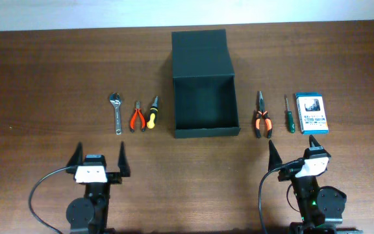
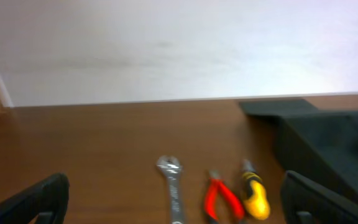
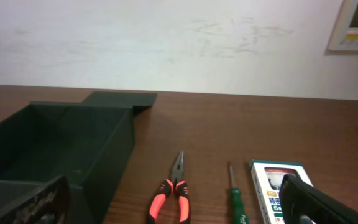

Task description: Pack container

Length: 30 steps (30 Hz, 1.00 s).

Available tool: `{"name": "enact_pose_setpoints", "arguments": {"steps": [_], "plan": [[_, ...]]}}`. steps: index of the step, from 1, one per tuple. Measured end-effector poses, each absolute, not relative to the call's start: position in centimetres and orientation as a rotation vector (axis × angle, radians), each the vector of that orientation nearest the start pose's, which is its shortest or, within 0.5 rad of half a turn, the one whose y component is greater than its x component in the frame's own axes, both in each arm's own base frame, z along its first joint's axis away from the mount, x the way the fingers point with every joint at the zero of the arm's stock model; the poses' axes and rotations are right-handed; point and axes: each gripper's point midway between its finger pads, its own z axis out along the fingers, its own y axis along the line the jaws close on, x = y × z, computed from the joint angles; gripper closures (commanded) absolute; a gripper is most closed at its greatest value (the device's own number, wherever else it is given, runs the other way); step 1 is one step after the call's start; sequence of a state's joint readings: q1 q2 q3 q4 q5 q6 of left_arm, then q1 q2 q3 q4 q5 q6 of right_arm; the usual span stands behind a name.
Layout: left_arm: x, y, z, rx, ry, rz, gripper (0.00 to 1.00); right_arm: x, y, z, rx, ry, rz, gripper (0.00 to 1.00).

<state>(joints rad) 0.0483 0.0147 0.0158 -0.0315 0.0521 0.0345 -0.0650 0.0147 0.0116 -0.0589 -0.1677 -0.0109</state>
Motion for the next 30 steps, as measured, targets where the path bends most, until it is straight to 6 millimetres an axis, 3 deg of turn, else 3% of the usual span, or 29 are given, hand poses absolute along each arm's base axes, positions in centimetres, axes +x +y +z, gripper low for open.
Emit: {"name": "enact_pose_setpoints", "arguments": {"steps": [6,11,15,24,30], "plan": [[23.8,-1.7,16.1,0.080,1.719,-0.110,0.01,24.2,2.3,16.0,-0.122,1.656,0.137,0.01],[23.1,-2.1,19.6,0.075,1.757,-0.143,0.01,23.2,3.0,15.6,-0.138,1.758,0.183,0.01],[23.8,-2.1,22.0,0.067,1.851,-0.160,0.01,22.3,3.1,16.7,-0.128,1.859,0.204,0.01],[29.4,-2.3,27.0,0.168,2.085,-0.148,0.01,24.3,3.0,24.6,-0.210,2.066,0.173,0.01],[32.9,-2.5,27.5,0.229,2.237,-0.171,0.01,27.7,2.3,30.0,-0.282,2.179,0.113,0.01]]}}
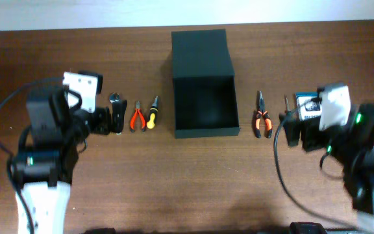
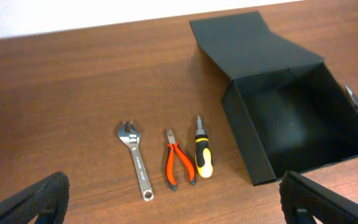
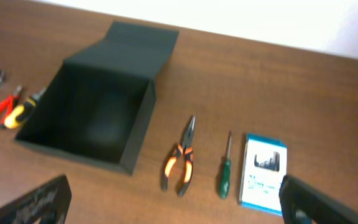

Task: Pack container
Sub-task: 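Move the right gripper over the blue-white screwdriver set package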

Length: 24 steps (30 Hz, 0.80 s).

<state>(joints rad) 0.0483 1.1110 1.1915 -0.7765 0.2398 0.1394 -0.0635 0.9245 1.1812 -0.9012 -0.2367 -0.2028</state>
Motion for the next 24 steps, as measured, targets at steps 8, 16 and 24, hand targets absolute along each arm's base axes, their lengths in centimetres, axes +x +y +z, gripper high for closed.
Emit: {"name": "enact_pose_setpoints", "arguments": {"steps": [8,16,24], "plan": [[33.8,-2.9,25.5,0.242,2.340,-0.225,0.01,29.7,2.3,32.0,-0.294,2.287,0.153,0.01],[33.3,-3.1,25.2,0.244,2.360,-0.240,0.01,32.2,-3.1,26.7,-0.060,2.494,0.144,0.01],[33.4,-3.1,25.2,0.245,2.356,-0.240,0.01,34.0,-10.6,18.6,0.225,2.705,0.171,0.01]]}}
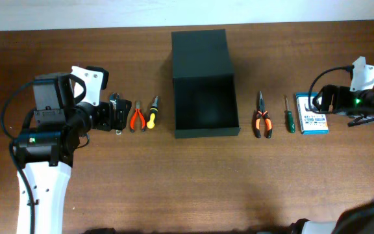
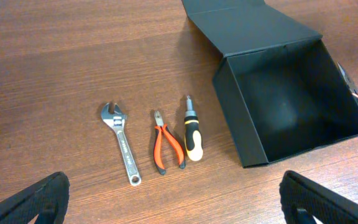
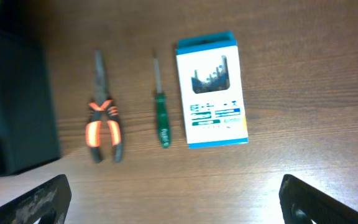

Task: Pack container
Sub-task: 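Move the right gripper over the blue-white screwdriver set package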

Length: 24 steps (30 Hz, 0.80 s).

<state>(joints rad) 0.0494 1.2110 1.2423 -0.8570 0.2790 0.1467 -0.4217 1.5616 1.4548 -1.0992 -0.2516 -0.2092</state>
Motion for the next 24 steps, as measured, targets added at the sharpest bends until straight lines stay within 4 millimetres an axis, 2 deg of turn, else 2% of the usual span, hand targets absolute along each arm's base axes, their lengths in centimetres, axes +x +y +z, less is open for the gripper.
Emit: {"name": "enact_pose_setpoints", "arguments": {"steps": [5,14,20,24], "plan": [[33.2,-3.0,25.0,0.241,2.368,-0.235,0.01,35.8,-13.2,14.7,0.197,2.768,0.090,0.01],[33.1,-3.0,24.9,0.240,2.375,-0.236,0.01,37.3,-15.8,9.2,0.002,2.872,-0.044,0.01],[32.7,-3.0,24.6,0.238,2.395,-0.241,0.01,37.3,-16.1,5.6,-0.029,2.947,-0.032,0.01],[32.7,-3.0,24.5,0.238,2.399,-0.242,0.01,37.4,-16.0,4.4,-0.006,2.966,-0.014,0.01]]}}
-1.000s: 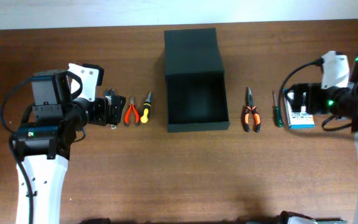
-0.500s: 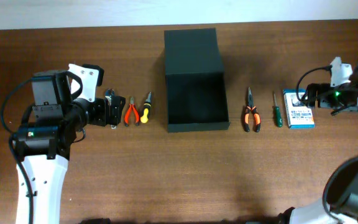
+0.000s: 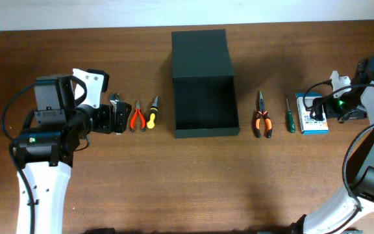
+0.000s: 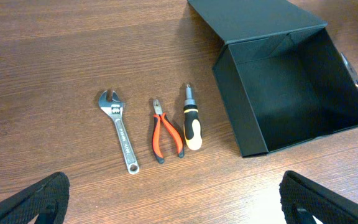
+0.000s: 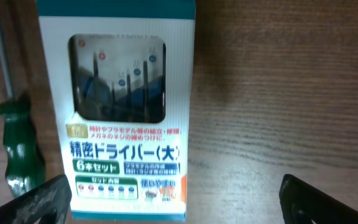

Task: Pack container
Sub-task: 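Move the right gripper over the blue-white screwdriver set package, then grasp the screwdriver set package with the right gripper and lift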

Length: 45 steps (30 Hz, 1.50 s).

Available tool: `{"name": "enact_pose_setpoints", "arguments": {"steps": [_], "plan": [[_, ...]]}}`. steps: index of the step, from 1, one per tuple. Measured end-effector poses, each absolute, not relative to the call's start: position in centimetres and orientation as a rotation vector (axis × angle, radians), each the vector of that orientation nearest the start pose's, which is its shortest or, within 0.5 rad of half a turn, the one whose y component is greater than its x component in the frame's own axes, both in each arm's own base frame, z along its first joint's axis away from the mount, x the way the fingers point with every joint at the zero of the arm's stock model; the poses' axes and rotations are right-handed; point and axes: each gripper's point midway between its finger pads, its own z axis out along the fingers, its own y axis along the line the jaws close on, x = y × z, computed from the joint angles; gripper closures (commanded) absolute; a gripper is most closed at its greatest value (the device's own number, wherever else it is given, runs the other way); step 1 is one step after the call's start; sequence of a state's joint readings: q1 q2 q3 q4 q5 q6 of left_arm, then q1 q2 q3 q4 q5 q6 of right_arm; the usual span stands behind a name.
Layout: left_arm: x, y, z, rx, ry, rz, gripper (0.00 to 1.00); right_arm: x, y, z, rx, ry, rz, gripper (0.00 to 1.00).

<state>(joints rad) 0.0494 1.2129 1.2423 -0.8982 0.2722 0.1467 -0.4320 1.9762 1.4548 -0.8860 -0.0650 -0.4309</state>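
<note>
An open black box [image 3: 204,134] stands mid-table, its lid flap lying behind it. To its left lie a steel wrench [image 4: 120,131], red pliers [image 4: 165,138] and a yellow-black screwdriver [image 4: 192,126]. My left gripper [image 3: 111,119] hovers open over the wrench; in the left wrist view it [image 4: 179,205] holds nothing. On the box's right lie orange-black pliers [image 3: 261,121], a green screwdriver [image 3: 289,119] and a blue-white screwdriver set pack [image 5: 126,112]. My right gripper [image 5: 179,202] is open, low above the pack's near right corner.
The brown wooden table [image 3: 187,188] has bare room along its front. The white wall edge runs along the back. A cable loops beside the right wrist [image 3: 317,107]. The box interior [image 4: 291,93] holds nothing.
My right gripper has come down close over the screwdriver set pack, which now fills its view. The left gripper has shifted only slightly above the wrench. Both stay open.
Both arms first sat at the table's front edge, open, facing the tools. Then they were raised, left near the wrench, right near the pack. Then the right looked down on its three items from high up. Now it is low over the pack.
</note>
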Motion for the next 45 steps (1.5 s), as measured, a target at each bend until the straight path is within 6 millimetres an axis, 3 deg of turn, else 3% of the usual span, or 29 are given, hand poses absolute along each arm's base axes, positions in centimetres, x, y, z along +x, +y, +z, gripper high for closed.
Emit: {"name": "enact_pose_setpoints", "arguments": {"steps": [12,23,38,45], "plan": [[33.5,-3.0,22.1,0.230,2.477,-0.261,0.01,38.6,-14.8,4.6,0.120,2.908,0.096,0.01],[34.2,-2.9,18.6,0.218,2.592,-0.290,0.01,40.1,-12.3,4.6,0.018,2.906,0.031,0.01],[34.2,-2.9,18.3,0.217,2.601,-0.292,0.01,40.2,-13.9,4.6,0.018,2.919,-0.152,0.01],[34.2,-3.0,18.3,0.218,2.601,-0.292,0.01,39.7,-13.8,2.6,0.026,2.972,-0.127,0.01]]}}
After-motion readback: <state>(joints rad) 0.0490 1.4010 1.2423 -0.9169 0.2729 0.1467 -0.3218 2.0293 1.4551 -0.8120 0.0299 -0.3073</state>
